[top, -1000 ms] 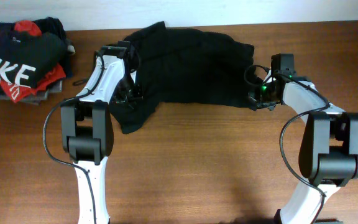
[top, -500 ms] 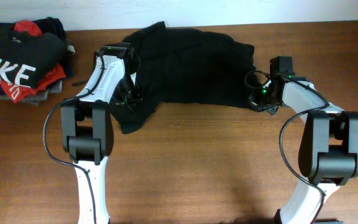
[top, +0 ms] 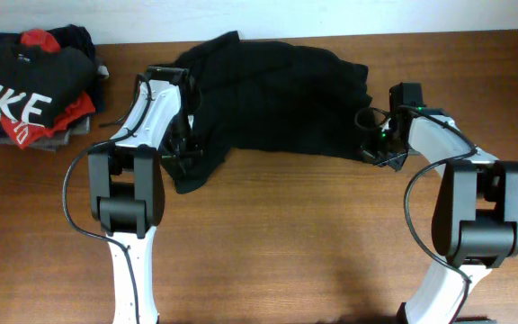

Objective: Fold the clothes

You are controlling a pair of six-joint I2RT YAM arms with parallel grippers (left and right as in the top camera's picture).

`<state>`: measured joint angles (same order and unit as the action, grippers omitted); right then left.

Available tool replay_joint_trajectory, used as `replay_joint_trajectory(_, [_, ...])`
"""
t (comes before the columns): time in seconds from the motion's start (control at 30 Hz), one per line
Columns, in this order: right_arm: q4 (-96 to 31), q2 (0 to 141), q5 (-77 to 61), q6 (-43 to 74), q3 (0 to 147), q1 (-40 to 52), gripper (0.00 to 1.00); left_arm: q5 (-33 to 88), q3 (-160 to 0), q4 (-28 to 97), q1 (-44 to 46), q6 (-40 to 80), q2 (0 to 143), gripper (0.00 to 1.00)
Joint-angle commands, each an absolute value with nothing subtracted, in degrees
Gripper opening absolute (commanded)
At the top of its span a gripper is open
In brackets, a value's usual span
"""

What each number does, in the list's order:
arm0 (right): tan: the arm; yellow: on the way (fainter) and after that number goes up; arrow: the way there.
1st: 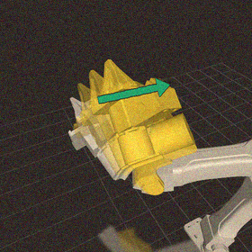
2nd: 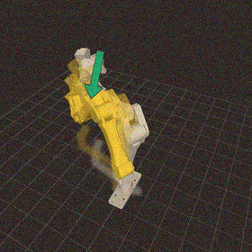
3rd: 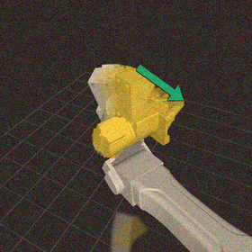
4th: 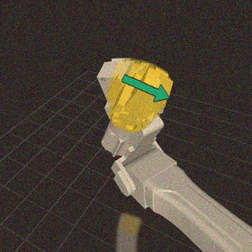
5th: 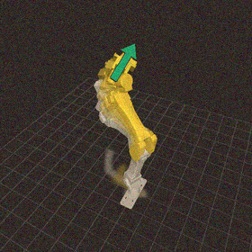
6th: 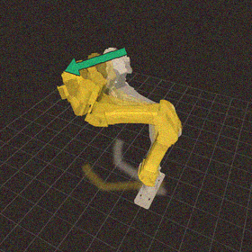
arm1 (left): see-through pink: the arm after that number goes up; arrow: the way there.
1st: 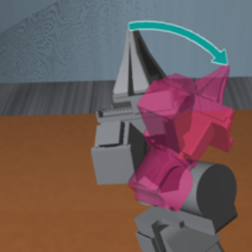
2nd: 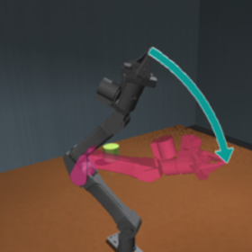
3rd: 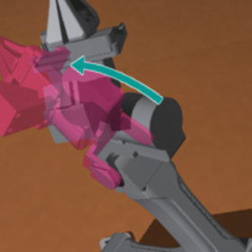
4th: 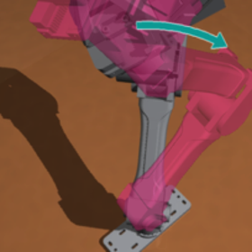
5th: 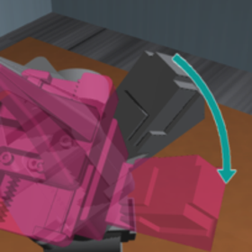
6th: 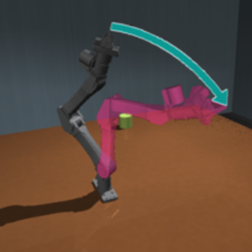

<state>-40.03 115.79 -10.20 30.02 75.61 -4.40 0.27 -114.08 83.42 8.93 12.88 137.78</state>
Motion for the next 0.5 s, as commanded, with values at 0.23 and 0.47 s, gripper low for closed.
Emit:
replay_joint_trajectory(0.23, [-45.8,118.3,-0.8,32.6,74.2,-11.8,0.04,-4.4,-114.3,87.2,8.2,13.2,138.8,0.01])
replay_joint_trajectory(0.47, [-51.2,116.1,0.7,34.0,75.2,-15.9,0.04,-13.3,-114.3,91.1,7.7,18.9,138.8,0.01])
